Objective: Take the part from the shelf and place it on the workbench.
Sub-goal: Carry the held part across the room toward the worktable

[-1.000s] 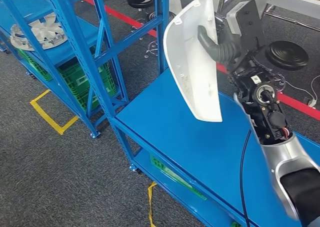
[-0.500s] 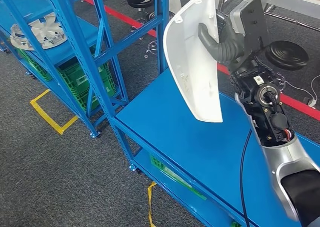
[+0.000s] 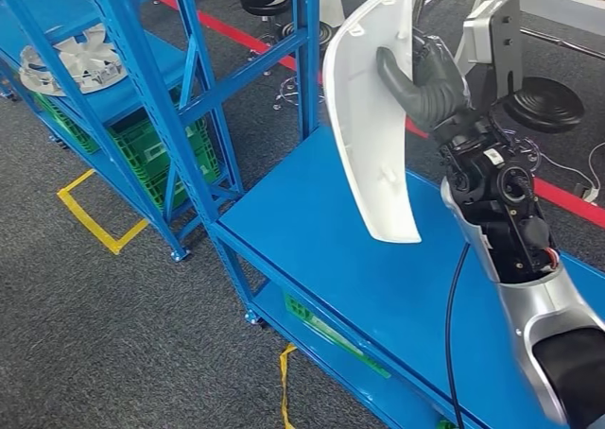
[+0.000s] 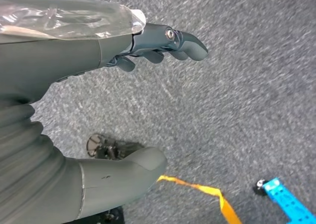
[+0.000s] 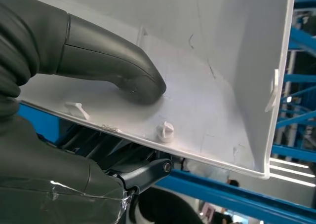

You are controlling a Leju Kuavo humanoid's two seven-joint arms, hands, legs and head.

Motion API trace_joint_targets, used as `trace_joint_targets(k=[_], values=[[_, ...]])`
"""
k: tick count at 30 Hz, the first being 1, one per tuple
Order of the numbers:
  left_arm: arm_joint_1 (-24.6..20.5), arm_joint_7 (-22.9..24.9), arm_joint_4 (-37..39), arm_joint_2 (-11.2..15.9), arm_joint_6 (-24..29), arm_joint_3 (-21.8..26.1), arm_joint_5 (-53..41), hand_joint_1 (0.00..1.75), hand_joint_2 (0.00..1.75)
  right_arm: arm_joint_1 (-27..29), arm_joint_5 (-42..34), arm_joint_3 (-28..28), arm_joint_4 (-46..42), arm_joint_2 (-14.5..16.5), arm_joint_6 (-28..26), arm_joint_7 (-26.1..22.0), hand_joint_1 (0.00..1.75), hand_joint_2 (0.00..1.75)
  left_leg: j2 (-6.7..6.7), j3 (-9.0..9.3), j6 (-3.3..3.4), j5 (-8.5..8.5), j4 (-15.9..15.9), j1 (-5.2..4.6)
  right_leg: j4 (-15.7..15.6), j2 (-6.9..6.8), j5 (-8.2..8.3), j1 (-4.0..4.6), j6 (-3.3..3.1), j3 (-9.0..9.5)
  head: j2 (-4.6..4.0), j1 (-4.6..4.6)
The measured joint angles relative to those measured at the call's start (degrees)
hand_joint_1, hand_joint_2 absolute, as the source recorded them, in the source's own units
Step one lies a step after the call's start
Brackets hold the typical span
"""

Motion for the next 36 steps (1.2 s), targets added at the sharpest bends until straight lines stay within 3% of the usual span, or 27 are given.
trace_joint_targets(k=[6, 14, 32, 36], values=[[-0.28, -0.90, 0.00, -0.15, 2.10, 0.00, -0.52, 0.00, 1.75, 0.46, -2.93, -0.39, -0.37, 0.00, 1.49, -1.49, 1.75, 1.75, 0.01, 0.00, 0.00, 0.00, 0.00, 0.00, 0.00, 0.02, 0.00, 0.00, 0.00, 0.01, 0.00, -0.01], [-0.25, 0.58, 0.00, -0.12, -0.60, 0.00, -0.20, 0.00, 1.75, 0.69, -6.49, -0.44, -0.25, 0.00, 5.75, -5.17, 1.75, 1.75, 0.00, -0.01, 0.00, 0.00, 0.00, 0.00, 0.00, 0.01, 0.00, 0.00, 0.00, 0.01, 0.00, 0.00], [-0.82, 1.81, 0.00, -0.11, -0.44, 0.00, -1.29, 0.00, 1.75, 2.09, -5.37, -1.50, -1.39, -0.05, 5.87, -3.27, 1.75, 1.75, 0.01, 0.00, 0.00, 0.00, 0.00, 0.00, 0.00, 0.02, 0.00, 0.00, 0.00, -0.01, 0.00, -0.02], [-1.03, 1.84, 0.00, -0.07, -0.26, 0.00, -1.43, 0.00, 1.75, 2.15, -5.37, -1.69, -1.84, -0.14, 5.85, -3.23, 1.75, 1.75, 0.12, 1.16, 1.05, 0.58, -1.94, 0.35, -0.91, -0.03, 0.18, -0.10, 0.67, 0.56, 0.00, -0.10]])
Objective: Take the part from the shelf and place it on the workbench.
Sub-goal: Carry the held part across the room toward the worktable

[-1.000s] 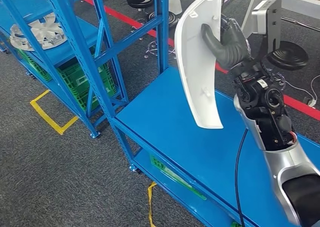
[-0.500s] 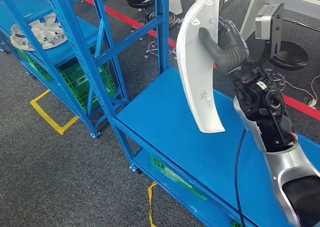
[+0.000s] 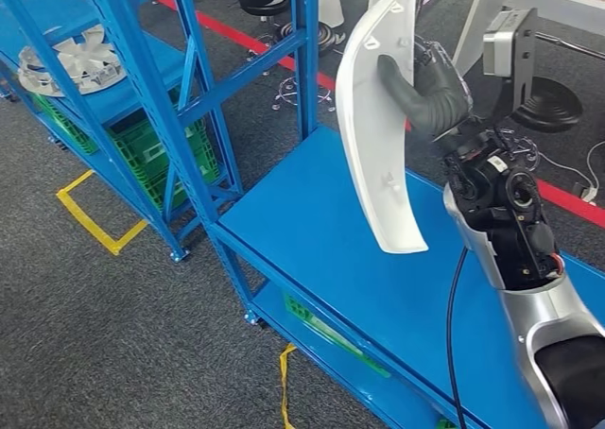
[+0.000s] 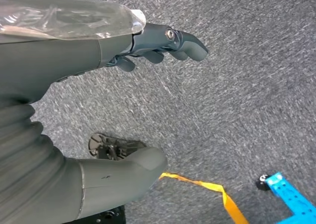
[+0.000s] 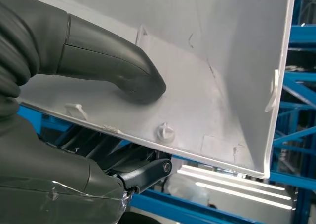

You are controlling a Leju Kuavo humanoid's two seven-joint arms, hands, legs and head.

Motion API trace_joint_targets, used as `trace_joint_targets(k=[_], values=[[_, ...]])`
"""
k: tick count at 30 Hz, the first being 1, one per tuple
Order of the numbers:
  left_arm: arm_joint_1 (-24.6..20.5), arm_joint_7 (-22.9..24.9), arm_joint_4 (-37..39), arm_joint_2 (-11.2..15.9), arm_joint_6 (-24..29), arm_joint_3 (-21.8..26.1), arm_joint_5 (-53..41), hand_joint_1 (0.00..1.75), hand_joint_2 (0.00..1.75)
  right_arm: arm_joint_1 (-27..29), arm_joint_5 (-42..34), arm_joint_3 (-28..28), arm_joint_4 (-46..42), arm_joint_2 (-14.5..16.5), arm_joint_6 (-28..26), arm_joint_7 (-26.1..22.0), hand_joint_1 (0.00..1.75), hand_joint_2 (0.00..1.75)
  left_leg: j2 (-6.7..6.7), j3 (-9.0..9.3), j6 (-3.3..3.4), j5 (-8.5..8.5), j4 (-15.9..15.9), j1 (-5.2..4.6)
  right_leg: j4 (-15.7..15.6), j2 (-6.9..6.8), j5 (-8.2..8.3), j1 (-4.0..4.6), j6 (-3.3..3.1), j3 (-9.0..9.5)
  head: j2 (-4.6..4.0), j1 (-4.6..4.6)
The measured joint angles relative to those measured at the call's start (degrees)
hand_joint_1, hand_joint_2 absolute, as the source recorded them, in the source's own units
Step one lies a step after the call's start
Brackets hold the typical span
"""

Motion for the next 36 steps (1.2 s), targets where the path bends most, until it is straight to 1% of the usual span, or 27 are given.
trace_joint_targets(k=[2, 4, 5, 6, 7, 9, 10, 11, 12, 14, 15, 16, 17, 18, 20, 21, 22, 23, 25, 26, 27, 29, 30, 32, 34, 35, 36], values=[[-0.08, 0.01, 0.00, -0.04, 0.07, 0.00, -0.05, 0.00, 1.75, -0.03, 0.00, -0.16, -0.26, -0.14, -0.04, 0.01, 1.75, 1.75, 0.16, 1.33, 0.31, 0.80, -2.10, 0.55, 3.11, -0.15, -1.94, 0.09, 0.39, -1.22, 0.00, 0.23], [-0.09, 0.04, 0.00, -0.07, 0.08, 0.00, -0.04, 0.00, 1.75, 0.16, 0.00, -0.19, -0.27, -0.24, -0.03, 0.03, 1.75, 1.75, 0.17, 1.64, 0.22, 0.86, -2.49, 0.73, 10.29, -0.20, -5.41, -0.32, 0.95, -4.84, 0.00, 0.64], [-0.04, 0.09, 0.00, -0.11, 0.08, 0.00, 0.01, 0.00, 1.75, 0.41, 0.00, -0.17, -0.26, -0.25, 0.03, 0.00, 1.75, 1.75, 0.09, 1.64, 0.03, 0.78, -2.44, 0.88, 13.29, -0.22, -6.42, -0.63, 1.29, -6.46, 0.00, 0.76], [0.04, 0.13, 0.00, -0.16, 0.08, 0.00, 0.07, 0.00, 1.75, 0.62, 0.00, -0.15, -0.21, -0.25, 0.18, -0.07, 1.75, 1.75, -0.07, 1.63, -0.27, 0.66, -2.31, 1.10, 14.53, -0.25, -6.34, -1.02, 1.69, -7.23, 0.00, 0.88], [0.12, 0.16, 0.00, -0.21, 0.08, 0.00, 0.17, 0.00, 1.75, 0.73, 0.00, -0.12, -0.14, -0.25, 0.38, -0.19, 1.75, 1.75, -0.32, 1.62, -0.66, 0.48, -2.03, 1.38, 13.50, -0.25, -5.09, -1.49, 2.19, -6.85, 0.00, 0.95], [0.22, 0.17, 0.01, -0.18, 0.08, 0.00, 0.38, 0.00, 1.75, 0.75, 0.00, -0.08, 0.04, -0.25, 0.73, -0.42, 1.75, 1.75, -0.98, 1.39, -1.88, -0.25, -0.79, 2.09, 6.76, 0.52, -1.30, -2.61, 3.64, -3.63, 0.00, 1.10], [0.20, 0.17, 0.04, -0.06, 0.08, 0.00, 0.48, 0.00, 1.75, 0.73, 0.00, -0.01, 0.18, -0.24, 0.83, -0.47, 1.75, 1.75, -1.34, 0.99, -2.58, -0.72, 0.18, 2.27, 3.94, 1.32, -0.21, -2.94, 4.04, -2.30, 0.00, 1.29], [0.18, 0.16, 0.07, 0.07, 0.08, 0.00, 0.55, 0.00, 1.75, 0.76, 0.00, 0.08, 0.33, -0.23, 0.89, -0.48, 1.75, 1.75, -1.72, 0.44, -3.21, -1.02, 1.03, 2.37, 2.51, 1.90, 0.18, -3.05, 3.95, -1.65, 0.00, 1.39], [0.17, 0.15, 0.10, 0.19, 0.08, 0.00, 0.61, 0.00, 1.75, 0.81, 0.00, 0.15, 0.47, -0.23, 0.93, -0.51, 1.75, 1.75, -2.05, -0.13, -3.69, -1.13, 1.58, 2.39, 2.50, 2.29, -0.16, -2.87, 3.50, -1.77, 0.00, 1.30], [0.30, 0.14, 0.13, 0.20, 0.09, 0.00, 0.72, 0.00, 1.75, 0.69, 0.05, 0.31, 0.65, -0.22, 1.13, -0.63, 1.75, 1.75, -2.53, -0.90, -4.24, -0.96, 1.85, 2.56, 3.29, 1.56, -0.16, -2.45, 2.00, -2.44, 0.00, 0.78], [0.39, 0.15, 0.14, 0.16, 0.10, 0.00, 0.75, 0.00, 1.75, 0.56, 0.11, 0.33, 0.68, -0.22, 1.28, -0.74, 1.75, 1.75, -2.00, -1.25, -4.31, -1.18, 2.32, 2.66, 3.38, 1.14, -0.14, -2.31, 1.52, -2.59, 0.00, 0.35], [0.45, 0.15, 0.14, 0.11, 0.12, 0.00, 0.81, 0.00, 1.75, 0.36, 0.16, 0.38, 0.69, -0.21, 1.50, -0.85, 1.75, 1.75, -1.06, -2.04, -4.26, -1.91, 3.79, 2.65, 3.38, 0.68, -0.08, -2.17, 1.09, -2.63, 0.00, -0.04], [0.45, 0.15, 0.14, 0.05, 0.14, 0.00, 0.85, 0.00, 1.75, 0.17, 0.20, 0.40, 0.71, -0.21, 1.69, -0.95, 1.75, 1.75, 0.06, -3.50, -4.07, -3.23, 6.64, 2.53, 3.34, 0.15, -0.07, -1.93, 0.69, -2.62, 0.00, -0.39], [0.42, 0.15, 0.14, 0.00, 0.14, 0.00, 0.89, 0.00, 1.75, 0.04, 0.21, 0.40, 0.77, -0.21, 1.86, -1.02, 1.75, 1.75, 1.21, -5.64, -3.76, -4.96, 10.80, 2.26, 3.31, -0.41, -0.09, -1.58, 0.37, -2.59, 0.00, -0.70], [0.45, 0.15, 0.13, -0.11, 0.15, 0.00, 1.00, 0.00, 1.75, -0.10, 0.21, 0.44, 0.98, -0.21, 2.08, -1.07, 1.75, 1.75, 1.95, -10.06, -3.03, -7.59, 18.84, 1.62, 3.30, -1.62, -0.25, -0.84, -0.13, -2.57, 0.00, -0.86], [0.55, 0.15, 0.14, -0.16, 0.15, 0.00, 1.06, 0.00, 1.75, -0.12, 0.22, 0.48, 1.09, -0.21, 2.18, -1.06, 1.75, 1.75, 2.00, -11.12, -2.56, -7.59, 20.47, 1.20, 3.30, -2.18, -0.36, -0.50, -0.34, -2.52, 0.00, -0.87], [0.67, 0.15, 0.14, -0.18, 0.16, 0.00, 1.10, 0.00, 1.75, -0.13, 0.23, 0.54, 1.17, -0.16, 2.27, -1.05, 1.75, 1.75, 2.04, -10.92, -1.99, -6.52, 19.61, 0.72, 3.29, -2.67, -0.46, -0.24, -0.54, -2.43, 0.00, -0.88], [0.78, 0.15, 0.15, -0.16, 0.16, 0.00, 1.13, 0.00, 1.75, -0.15, 0.24, 0.58, 1.21, -0.10, 2.37, -1.05, 1.75, 1.75, 2.23, -9.56, -1.31, -4.70, 16.60, 0.13, 3.26, -3.12, -0.57, -0.04, -0.70, -2.29, 0.00, -0.88], [0.77, 0.11, 0.15, 0.01, 0.18, 0.00, 1.14, 0.00, 1.75, -0.19, 0.26, 0.62, 1.23, 0.02, 2.45, -1.05, 1.75, 1.75, 3.83, -5.56, 0.04, -1.52, 8.39, -1.29, 3.21, -3.97, -0.84, 0.27, -0.81, -2.01, 0.00, -0.93], [0.69, 0.07, 0.15, 0.12, 0.19, 0.00, 1.14, 0.00, 1.75, -0.20, 0.28, 0.61, 1.23, 0.03, 2.49, -1.02, 1.75, 1.75, 4.54, -4.20, 0.45, -0.80, 5.57, -1.82, 3.15, -4.37, -0.98, 0.42, -0.77, -1.90, 0.00, -0.90], [0.63, 0.03, 0.15, 0.20, 0.20, 0.00, 1.14, 0.00, 1.75, -0.20, 0.30, 0.60, 1.23, 0.04, 2.51, -0.99, 1.75, 1.75, 4.95, -3.53, 0.65, -0.68, 4.12, -2.17, 3.04, -4.79, -1.11, 0.55, -0.67, -1.79, 0.00, -0.88], [0.73, -0.02, 0.15, 0.25, 0.24, 0.00, 1.14, 0.00, 1.75, -0.20, 0.32, 0.59, 1.22, 0.06, 2.57, -0.85, 1.75, 1.75, 4.20, -3.26, 0.74, -0.60, 3.44, -2.06, 2.83, -5.41, -1.37, 0.68, -0.33, -1.52, 0.00, -0.78], [0.83, -0.03, 0.15, 0.21, 0.25, 0.00, 1.14, 0.00, 1.75, -0.21, 0.33, 0.57, 1.21, 0.08, 2.60, -0.75, 1.75, 1.75, 3.73, -3.04, 0.82, -0.47, 3.11, -1.87, 3.16, -4.99, -1.75, 0.65, -0.11, -1.57, 0.00, -0.74], [0.83, -0.04, 0.15, 0.11, 0.26, 0.00, 1.14, 0.00, 1.75, -0.23, 0.37, 0.48, 1.16, 0.09, 2.68, -0.44, 1.75, 1.75, 2.96, -2.53, 1.14, -0.25, 2.53, -1.44, 7.11, -2.99, -4.08, 0.58, 0.32, -3.29, 0.00, -0.45], [0.68, -0.06, 0.15, -0.04, 0.26, 0.00, 1.14, 0.00, 1.75, -0.10, 0.57, 0.43, 1.15, 0.09, 2.75, -0.13, 1.75, 1.75, 2.05, -2.36, 1.38, -0.30, 2.48, -1.41, 14.69, -1.43, -7.38, 0.51, 0.61, -7.02, 0.00, -0.09], [0.66, -0.06, 0.15, -0.14, 0.26, 0.00, 1.14, 0.00, 1.75, 0.02, 0.72, 0.43, 1.15, 0.09, 2.79, -0.03, 1.75, 1.75, 1.52, -2.31, 1.41, -0.33, 2.50, -1.40, 17.57, -1.24, -8.08, 0.51, 0.72, -8.58, 0.00, 0.06], [0.68, -0.06, 0.15, -0.22, 0.26, 0.00, 1.14, 0.00, 1.75, 0.13, 0.86, 0.44, 1.15, 0.10, 2.80, 0.02, 1.75, 1.75, 0.97, -2.26, 1.42, -0.36, 2.53, -1.38, 18.59, -1.16, -7.73, 0.50, 0.79, -9.33, 0.00, 0.18]])
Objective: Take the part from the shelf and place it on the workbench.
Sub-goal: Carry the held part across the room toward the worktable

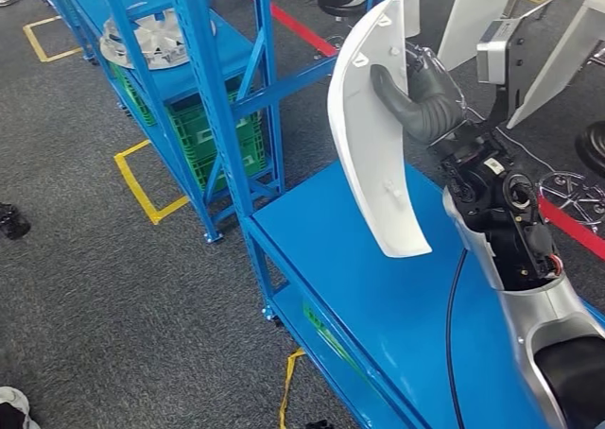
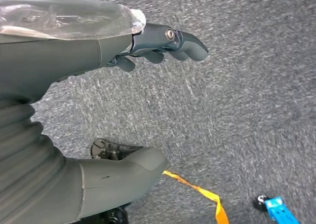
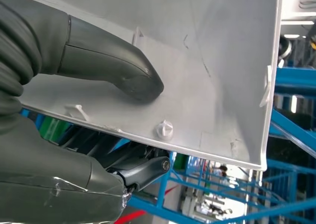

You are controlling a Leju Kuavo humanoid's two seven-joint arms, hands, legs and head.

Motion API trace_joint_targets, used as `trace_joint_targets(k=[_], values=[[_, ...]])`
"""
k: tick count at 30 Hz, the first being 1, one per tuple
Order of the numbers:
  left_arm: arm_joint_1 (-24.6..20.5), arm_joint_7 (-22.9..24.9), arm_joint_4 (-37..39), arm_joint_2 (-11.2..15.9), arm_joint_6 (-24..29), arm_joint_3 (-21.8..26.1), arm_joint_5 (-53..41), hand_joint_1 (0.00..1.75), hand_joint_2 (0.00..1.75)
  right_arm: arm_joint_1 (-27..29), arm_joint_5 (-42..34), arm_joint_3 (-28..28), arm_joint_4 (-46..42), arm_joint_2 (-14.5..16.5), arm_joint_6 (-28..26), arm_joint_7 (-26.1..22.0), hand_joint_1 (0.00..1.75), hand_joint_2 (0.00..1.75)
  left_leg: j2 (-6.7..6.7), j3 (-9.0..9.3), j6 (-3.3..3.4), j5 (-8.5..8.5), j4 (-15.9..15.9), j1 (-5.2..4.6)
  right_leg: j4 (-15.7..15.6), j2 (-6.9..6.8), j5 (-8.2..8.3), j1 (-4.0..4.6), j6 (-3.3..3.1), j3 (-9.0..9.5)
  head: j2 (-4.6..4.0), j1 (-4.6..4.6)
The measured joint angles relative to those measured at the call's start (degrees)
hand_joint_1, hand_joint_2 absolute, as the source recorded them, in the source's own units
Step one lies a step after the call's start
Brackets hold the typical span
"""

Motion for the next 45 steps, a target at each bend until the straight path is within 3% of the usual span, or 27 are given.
trace_joint_targets(k=[1, 3, 5, 6, 8, 10, 13, 14, 15, 16, 18, 20, 23, 25, 28, 29, 30, 31, 33, 34, 36, 38, 40, 42, 43, 44, 45], values=[[0.03, 0.01, 0.00, -0.08, 0.00, 0.00, 0.00, 0.00, 1.75, 0.06, 0.10, 0.00, -0.01, 0.00, 0.03, 0.02, 1.75, 1.75, -0.56, 0.10, -0.03, -0.04, 0.04, 0.04, -1.27, 0.07, 1.46, -0.01, 0.01, 0.35, 0.00, 0.11], [0.05, 0.00, 0.00, -0.18, 0.00, 0.00, 0.01, 0.00, 1.75, -0.01, 0.14, 0.00, -0.01, 0.00, 0.11, 0.02, 1.75, 1.75, -1.66, 0.30, -0.24, -0.20, 0.17, 0.14, -8.69, 1.33, 5.84, -0.12, -0.16, 3.50, 0.00, 0.40], [-0.04, 0.00, 0.00, -0.25, 0.00, 0.00, 0.06, 0.00, 1.75, -0.17, 0.10, 0.03, -0.02, 0.00, 0.31, 0.01, 1.75, 1.75, -2.69, 0.05, -0.67, -0.21, 0.43, 0.19, -15.00, 3.02, 7.95, -0.21, -0.56, 6.43, 0.00, 0.48], [-0.03, 0.00, 0.00, -0.27, 0.00, 0.00, 0.11, 0.00, 1.75, -0.25, 0.08, 0.07, -0.02, 0.00, 0.49, -0.03, 1.75, 1.75, -3.16, -0.21, -0.97, -0.08, 0.44, 0.27, -16.04, 3.38, 7.88, -0.13, -0.84, 6.98, 0.00, 0.47], [0.11, 0.00, 0.00, -0.29, 0.01, 0.00, 0.24, 0.00, 1.75, -0.47, 0.08, 0.19, -0.02, 0.01, 0.90, -0.21, 1.75, 1.75, -3.78, -0.58, -1.59, 0.15, 0.45, 0.44, -16.80, 2.60, 8.04, -0.10, -1.52, 7.48, 0.00, 0.49], [0.12, -0.02, 0.00, -0.28, 0.03, 0.00, 0.31, 0.00, 1.75, -0.74, 0.08, 0.36, -0.02, 0.08, 1.28, -0.44, 1.75, 1.75, -2.35, -1.63, -2.24, -1.14, 2.59, 0.41, -17.57, 1.51, 8.37, -0.32, -2.16, 8.01, 0.00, 0.16], [-0.02, -0.03, 0.00, -0.39, 0.07, 0.00, 0.39, 0.00, 1.75, -1.26, 0.10, 0.70, 0.13, 0.17, 1.72, -0.64, 1.75, 1.75, 0.35, -7.16, -3.34, -5.60, 13.03, 0.94, -17.96, -0.14, 8.42, -0.31, -2.64, 8.30, 0.00, -0.48], [0.04, -0.03, 0.00, -0.46, 0.07, 0.00, 0.41, 0.00, 1.75, -1.34, 0.10, 0.83, 0.22, 0.20, 1.81, -0.66, 1.75, 1.75, 0.64, -8.80, -3.59, -6.26, 15.82, 1.21, -17.95, -0.65, 8.35, -0.29, -2.62, 8.30, 0.00, -0.53], [0.12, -0.03, 0.00, -0.55, 0.07, 0.00, 0.43, 0.00, 1.75, -1.38, 0.10, 0.97, 0.31, 0.22, 1.86, -0.68, 1.75, 1.75, 0.86, -9.44, -3.78, -5.91, 16.61, 1.48, -17.95, -1.17, 8.27, -0.30, -2.56, 8.32, 0.00, -0.58], [0.16, -0.03, 0.00, -0.60, 0.07, 0.00, 0.47, 0.00, 1.75, -1.42, 0.10, 1.10, 0.39, 0.24, 1.91, -0.73, 1.75, 1.75, 1.08, -8.76, -3.92, -4.55, 14.89, 1.73, -17.94, -1.65, 8.16, -0.32, -2.45, 8.39, 0.00, -0.62], [0.17, -0.04, 0.00, -0.62, 0.08, 0.00, 0.63, 0.00, 1.75, -1.77, 0.11, 1.33, 0.54, 0.28, 2.01, -1.00, 1.75, 1.75, 2.60, -4.83, -4.05, -0.91, 7.06, 2.02, -17.91, -2.51, 7.82, -0.27, -2.01, 8.64, 0.00, -0.69], [0.12, -0.10, 0.00, -0.64, 0.09, 0.00, 0.77, 0.00, 1.75, -2.41, 0.13, 1.51, 0.75, 0.35, 2.16, -1.35, 1.75, 1.75, 3.84, -1.88, -3.62, 0.83, 1.38, 1.77, -17.82, -3.15, 7.36, -0.06, -1.40, 8.87, 0.00, -0.67], [0.28, -0.16, 0.00, -0.58, 0.09, 0.00, 0.89, 0.00, 1.75, -2.92, 0.17, 1.81, 1.04, 0.62, 2.41, -1.58, 1.75, 1.75, 2.91, -1.23, -2.48, 0.75, 0.19, 1.40, -17.82, -3.98, 6.65, -0.06, -0.44, 9.27, 0.00, -0.27], [0.31, -0.23, 0.01, -0.45, 0.17, 0.00, 0.96, 0.00, 1.75, -3.04, 0.27, 2.00, 1.22, 0.71, 2.52, -1.77, 1.75, 1.75, 2.09, -0.80, -1.76, 0.68, -0.06, 1.50, -15.29, -2.63, 4.85, -0.37, 0.05, 8.33, 0.00, 0.00], [0.29, -0.36, 0.02, -0.38, 0.41, 0.00, 1.24, 0.00, 1.75, -3.18, 0.36, 2.32, 1.62, 0.74, 2.78, -2.16, 1.75, 1.75, 0.72, -0.47, -0.97, 0.47, -0.10, 1.33, -3.83, -0.19, 0.17, -0.47, 0.18, 2.60, 0.00, 0.70], [0.32, -0.37, 0.02, -0.39, 0.46, 0.00, 1.38, 0.00, 1.75, -3.18, 0.36, 2.47, 1.84, 0.78, 2.92, -2.27, 1.75, 1.75, 0.16, -0.40, -0.89, 0.42, -0.09, 1.23, -1.10, 0.01, -0.27, -0.45, 0.15, 0.94, 0.00, 0.87], [0.36, -0.38, 0.02, -0.40, 0.49, 0.00, 1.49, 0.00, 1.75, -3.21, 0.36, 2.61, 2.06, 0.85, 3.07, -2.37, 1.75, 1.75, -0.43, -0.29, -0.83, 0.36, -0.08, 1.15, -0.72, 0.12, 0.54, -0.45, 0.06, 0.35, 0.00, 1.01], [0.39, -0.39, 0.02, -0.42, 0.51, 0.00, 1.60, 0.00, 1.75, -3.30, 0.36, 2.73, 2.26, 0.95, 3.21, -2.46, 1.75, 1.75, -1.04, -0.13, -0.82, 0.30, -0.05, 1.09, -2.61, 0.25, 2.37, -0.46, -0.11, 0.85, 0.00, 1.15], [0.38, -0.39, 0.02, -0.43, 0.52, 0.00, 1.80, 0.00, 1.75, -3.69, 0.36, 2.91, 2.57, 1.11, 3.41, -2.59, 1.75, 1.75, -2.22, 0.16, -0.95, 0.14, 0.06, 0.98, -10.02, 1.40, 6.90, -0.42, -0.61, 3.71, 0.00, 1.44], [0.37, -0.39, 0.02, -0.44, 0.54, 0.00, 1.90, 0.00, 1.75, -3.96, 0.36, 2.99, 2.67, 1.15, 3.51, -2.64, 1.75, 1.75, -2.77, 0.14, -1.09, 0.09, 0.15, 0.92, -13.48, 2.05, 8.14, -0.42, -0.81, 5.14, 0.00, 1.55], [0.49, -0.31, 0.03, -0.45, 0.67, 0.00, 1.98, 0.00, 1.75, -4.31, 0.36, 3.17, 2.77, 1.21, 3.63, -2.72, 1.75, 1.75, -3.69, -0.18, -1.54, 0.20, 0.21, 0.92, -16.71, 2.72, 8.52, -0.30, -1.06, 6.78, 0.00, 1.57], [0.81, -0.13, 0.05, -0.40, 1.03, 0.00, 1.90, 0.00, 1.75, -4.39, 0.36, 3.33, 2.78, 1.40, 3.71, -2.80, 1.75, 1.75, -4.08, -0.46, -2.10, 0.26, 0.27, 0.99, -17.49, 1.89, 8.63, -0.40, -1.39, 7.47, 0.00, 1.51], [0.88, 0.01, 0.07, -0.32, 1.42, 0.00, 1.71, 0.00, 1.75, -4.47, 0.36, 3.46, 2.78, 1.66, 3.76, -2.94, 1.75, 1.75, -2.27, -1.67, -2.73, -1.30, 2.78, 0.93, -18.25, 0.91, 9.03, -0.62, -1.88, 7.99, 0.00, 1.05], [0.74, 0.04, 0.07, -0.30, 1.67, 0.00, 1.56, 0.00, 1.75, -4.55, 0.36, 3.56, 2.79, 1.88, 3.78, -3.03, 1.75, 1.75, 0.10, -5.39, -3.39, -4.68, 10.02, 1.11, -18.59, -0.12, 9.14, -0.61, -2.15, 8.22, 0.00, 0.38], [0.72, 0.04, 0.07, -0.31, 1.75, 0.00, 1.52, 0.00, 1.75, -4.58, 0.36, 3.60, 2.81, 1.96, 3.79, -3.04, 1.75, 1.75, 0.60, -7.58, -3.69, -6.10, 14.01, 1.30, -18.59, -0.65, 9.11, -0.58, -2.18, 8.19, 0.00, 0.16], [0.76, 0.07, 0.07, -0.33, 1.79, 0.00, 1.51, 0.00, 1.75, -4.56, 0.38, 3.63, 2.86, 2.04, 3.80, -3.03, 1.75, 1.75, 0.84, -9.10, -3.95, -6.64, 16.60, 1.56, -18.59, -1.14, 9.05, -0.59, -2.18, 8.17, 0.00, 0.03], [0.80, 0.14, 0.07, -0.36, 1.84, 0.00, 1.46, 0.00, 1.75, -4.55, 0.42, 3.69, 2.91, 2.12, 3.80, -3.03, 1.75, 1.75, 1.02, -9.42, -4.18, -6.07, 16.83, 1.84, -18.59, -1.60, 8.98, -0.61, -2.13, 8.17, 0.00, -0.07]])
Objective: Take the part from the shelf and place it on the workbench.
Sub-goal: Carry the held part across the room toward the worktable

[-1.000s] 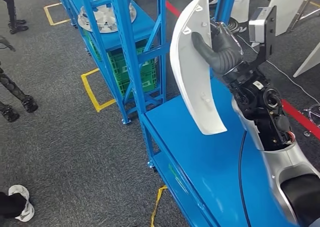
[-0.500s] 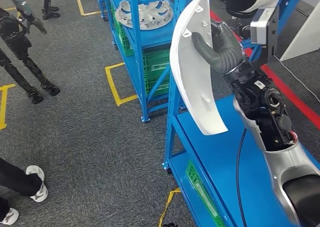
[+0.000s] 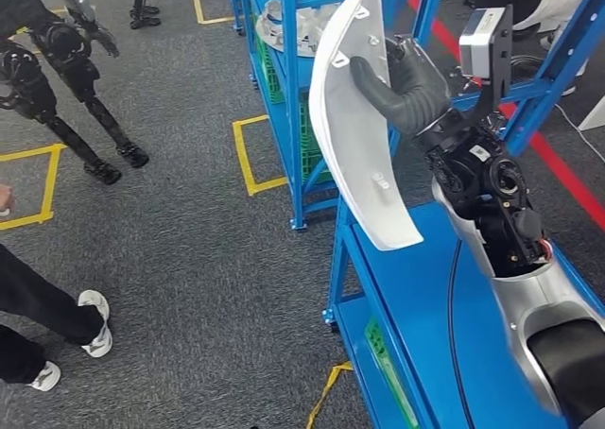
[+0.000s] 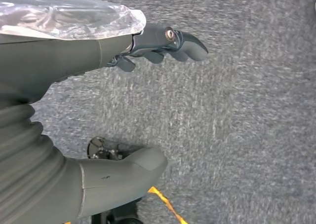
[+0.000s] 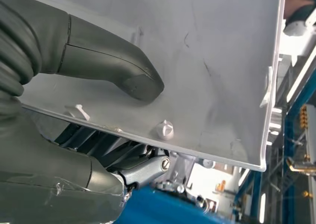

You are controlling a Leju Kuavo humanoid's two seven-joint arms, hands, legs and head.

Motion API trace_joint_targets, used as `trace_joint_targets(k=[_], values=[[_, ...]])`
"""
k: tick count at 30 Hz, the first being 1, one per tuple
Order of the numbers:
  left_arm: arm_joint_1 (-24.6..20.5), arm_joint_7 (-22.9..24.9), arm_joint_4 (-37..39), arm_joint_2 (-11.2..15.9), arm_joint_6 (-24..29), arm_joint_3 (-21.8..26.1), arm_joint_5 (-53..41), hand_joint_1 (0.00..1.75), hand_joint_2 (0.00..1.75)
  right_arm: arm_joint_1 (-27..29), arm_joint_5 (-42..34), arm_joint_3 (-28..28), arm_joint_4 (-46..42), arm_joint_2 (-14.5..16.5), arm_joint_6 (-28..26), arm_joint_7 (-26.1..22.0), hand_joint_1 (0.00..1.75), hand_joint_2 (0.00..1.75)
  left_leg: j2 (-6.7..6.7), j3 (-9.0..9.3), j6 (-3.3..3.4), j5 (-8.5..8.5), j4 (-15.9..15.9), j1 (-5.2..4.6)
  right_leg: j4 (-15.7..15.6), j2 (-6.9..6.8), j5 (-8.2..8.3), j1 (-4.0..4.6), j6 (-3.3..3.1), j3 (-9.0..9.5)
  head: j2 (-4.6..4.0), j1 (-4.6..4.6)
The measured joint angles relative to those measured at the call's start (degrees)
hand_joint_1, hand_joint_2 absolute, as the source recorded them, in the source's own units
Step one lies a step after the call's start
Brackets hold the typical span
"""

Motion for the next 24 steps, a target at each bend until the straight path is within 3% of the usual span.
trace_joint_targets(k=[1, 3, 5, 7, 9, 10, 13, 14, 15, 17, 19, 21, 23, 24], values=[[0.03, 0.07, 0.00, 0.01, 0.13, 0.00, -0.04, 0.00, 1.75, 0.01, 0.04, 0.04, 0.05, 0.07, 0.01, 0.01, 1.75, 1.75, 0.25, 1.00, -0.19, 1.52, -2.25, 0.28, 0.01, -0.40, -0.09, -0.05, 0.13, 0.05, 0.00, -0.09], [-0.05, 0.21, 0.00, 0.02, 0.40, 0.00, -0.17, 0.00, 1.75, 0.00, 0.18, 0.11, 0.10, 0.27, 0.02, 0.01, 1.75, 1.75, 1.68, 5.30, -0.47, 5.13, -10.64, 0.60, 0.16, -1.09, -0.46, -0.01, 0.66, 0.21, 0.00, -0.31], [-0.15, 0.35, 0.00, -0.02, 0.53, 0.00, -0.39, 0.00, 1.75, -0.06, 0.51, 0.08, 0.11, 0.40, 0.01, 0.05, 1.75, 1.75, 2.62, 8.11, 0.02, 6.67, -15.96, 0.43, 0.31, -1.66, -0.93, 0.20, 1.40, 0.42, 0.00, -0.24], [-0.13, 0.47, 0.00, -0.03, 0.54, 0.00, -0.63, 0.00, 1.75, -0.08, 0.75, 0.07, 0.11, 0.48, 0.00, 0.10, 1.75, 1.75, 2.01, 8.47, 1.04, 6.62, -16.63, 0.13, 0.22, -2.31, -1.30, 0.19, 2.09, 0.81, 0.00, 0.09], [-0.11, 0.51, 0.01, 0.03, 0.54, 0.00, -0.73, 0.00, 1.75, -0.05, 0.75, 0.02, 0.11, 0.52, -0.04, 0.12, 1.75, 1.75, 1.23, 8.72, 1.84, 6.55, -16.76, 0.11, 1.28, -1.55, -2.34, -0.16, 2.68, 0.53, 0.00, 0.35], [-0.14, 0.52, 0.01, 0.06, 0.55, 0.00, -0.75, 0.00, 1.75, -0.05, 0.75, -0.03, 0.11, 0.52, -0.07, 0.12, 1.75, 1.75, 0.86, 8.88, 2.23, 6.56, -16.85, 0.15, 3.31, -0.63, -3.61, -0.29, 2.85, -0.36, 0.00, 0.55], [-0.20, 0.60, 0.02, 0.09, 0.69, -0.01, -0.85, 0.00, 1.75, 0.28, 0.75, -0.09, 0.13, 0.52, -0.20, 0.17, 1.75, 1.75, -0.31, 9.07, 2.98, 6.43, -16.85, -0.20, 14.63, 1.53, -8.45, -0.23, 2.75, -5.97, 0.00, 1.39], [-0.20, 0.64, 0.02, 0.08, 0.84, -0.01, -0.95, 0.00, 1.75, 0.56, 0.75, -0.09, 0.14, 0.51, -0.27, 0.27, 1.75, 1.75, -0.82, 9.13, 3.11, 6.38, -16.84, -0.35, 17.09, 1.68, -8.80, -0.14, 2.61, -7.40, 0.00, 1.56], [-0.19, 0.69, 0.02, 0.06, 1.00, -0.02, -1.03, 0.00, 1.75, 0.85, 0.76, -0.09, 0.14, 0.51, -0.33, 0.37, 1.75, 1.75, -1.40, 9.24, 3.17, 6.33, -16.82, -0.48, 17.28, 1.78, -7.95, -0.05, 2.39, -7.79, 0.00, 1.70], [-0.19, 0.75, 0.02, 0.04, 1.22, -0.02, -1.14, 0.00, 1.75, 1.19, 0.77, -0.16, 0.10, 0.51, -0.44, 0.52, 1.75, 1.75, -2.58, 9.56, 3.19, 6.24, -16.80, -0.58, 11.59, 2.42, -3.69, 0.17, 1.70, -5.72, 0.00, 2.01], [-0.24, 0.78, 0.02, -0.01, 1.26, -0.02, -1.21, 0.00, 1.75, 1.20, 0.78, -0.35, -0.04, 0.52, -0.52, 0.56, 1.75, 1.75, -3.66, 9.57, 2.99, 6.17, -16.70, -0.67, 4.25, 4.19, -0.45, 0.38, 0.97, -2.69, 0.00, 2.16], [-0.19, 0.85, 0.02, -0.08, 1.27, -0.02, -1.28, 0.00, 1.75, 1.24, 0.79, -0.48, -0.21, 0.52, -0.58, 0.60, 1.75, 1.75, -4.58, 9.22, 2.50, 6.33, -16.69, -0.51, 1.25, 4.99, 0.00, 0.63, 0.64, -1.21, 0.00, 2.16], [0.05, 0.91, 0.02, -0.05, 1.30, -0.02, -1.30, 0.00, 1.75, 1.29, 0.83, -0.51, -0.39, 0.52, -0.60, 0.67, 1.75, 1.75, -5.08, 9.01, 1.86, 6.43, -16.72, -0.41, 0.39, 4.02, 0.25, 0.53, 0.38, -0.53, 0.00, 2.30], [0.09, 0.90, 0.02, -0.01, 1.32, -0.02, -1.32, 0.00, 1.75, 1.28, 0.87, -0.52, -0.53, 0.52, -0.60, 0.72, 1.75, 1.75, -4.45, 8.68, 1.59, 5.90, -16.06, -0.51, -0.15, 3.49, 0.50, 0.37, 0.16, -0.20, 0.00, 2.15]])
